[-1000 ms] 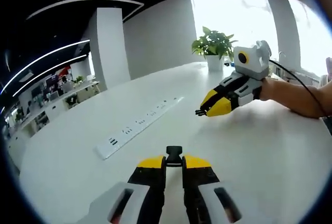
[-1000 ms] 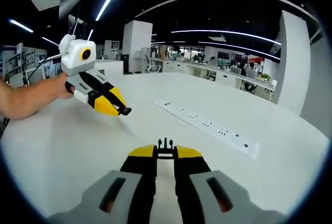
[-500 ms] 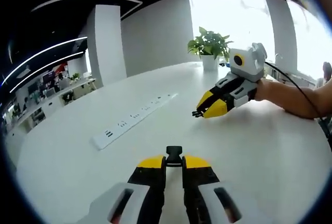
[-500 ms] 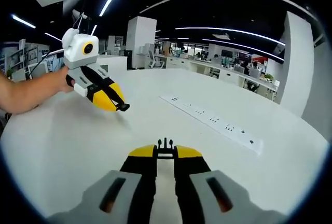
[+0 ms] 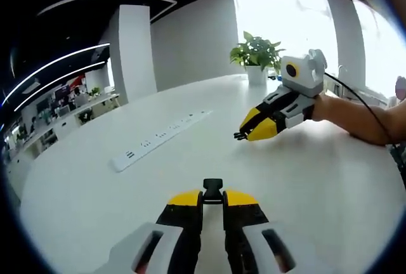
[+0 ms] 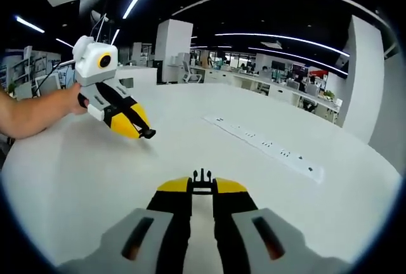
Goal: Snap the two parts of the plastic buckle together until the buckle closes and remains connected.
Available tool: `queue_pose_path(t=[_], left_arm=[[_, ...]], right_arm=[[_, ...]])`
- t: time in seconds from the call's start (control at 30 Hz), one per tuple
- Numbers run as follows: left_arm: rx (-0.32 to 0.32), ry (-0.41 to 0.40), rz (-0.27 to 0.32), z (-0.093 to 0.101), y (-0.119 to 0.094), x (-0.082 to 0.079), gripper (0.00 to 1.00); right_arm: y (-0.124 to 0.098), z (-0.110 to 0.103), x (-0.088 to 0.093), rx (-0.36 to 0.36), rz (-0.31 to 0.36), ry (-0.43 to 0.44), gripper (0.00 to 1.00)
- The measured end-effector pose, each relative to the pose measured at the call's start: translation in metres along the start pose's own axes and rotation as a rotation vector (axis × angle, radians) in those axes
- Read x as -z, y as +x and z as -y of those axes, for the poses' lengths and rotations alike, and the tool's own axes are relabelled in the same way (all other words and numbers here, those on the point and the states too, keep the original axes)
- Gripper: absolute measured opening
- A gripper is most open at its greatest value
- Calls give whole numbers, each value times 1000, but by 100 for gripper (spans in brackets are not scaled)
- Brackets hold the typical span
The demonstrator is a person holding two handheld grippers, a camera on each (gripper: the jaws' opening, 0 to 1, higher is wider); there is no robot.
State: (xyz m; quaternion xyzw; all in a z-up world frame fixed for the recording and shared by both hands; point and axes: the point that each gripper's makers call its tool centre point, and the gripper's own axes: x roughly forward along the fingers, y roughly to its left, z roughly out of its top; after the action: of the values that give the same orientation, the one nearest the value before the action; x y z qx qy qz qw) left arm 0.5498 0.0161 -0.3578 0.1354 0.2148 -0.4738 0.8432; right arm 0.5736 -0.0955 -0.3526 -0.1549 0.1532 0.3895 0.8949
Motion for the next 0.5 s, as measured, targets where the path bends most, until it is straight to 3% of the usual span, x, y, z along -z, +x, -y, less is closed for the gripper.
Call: queue_pose_path(t=[0.5], left_arm=[[6,2,-3,16,-12,6,10]], right_arm=[[-11,-17,-3,-5,11,8,11]])
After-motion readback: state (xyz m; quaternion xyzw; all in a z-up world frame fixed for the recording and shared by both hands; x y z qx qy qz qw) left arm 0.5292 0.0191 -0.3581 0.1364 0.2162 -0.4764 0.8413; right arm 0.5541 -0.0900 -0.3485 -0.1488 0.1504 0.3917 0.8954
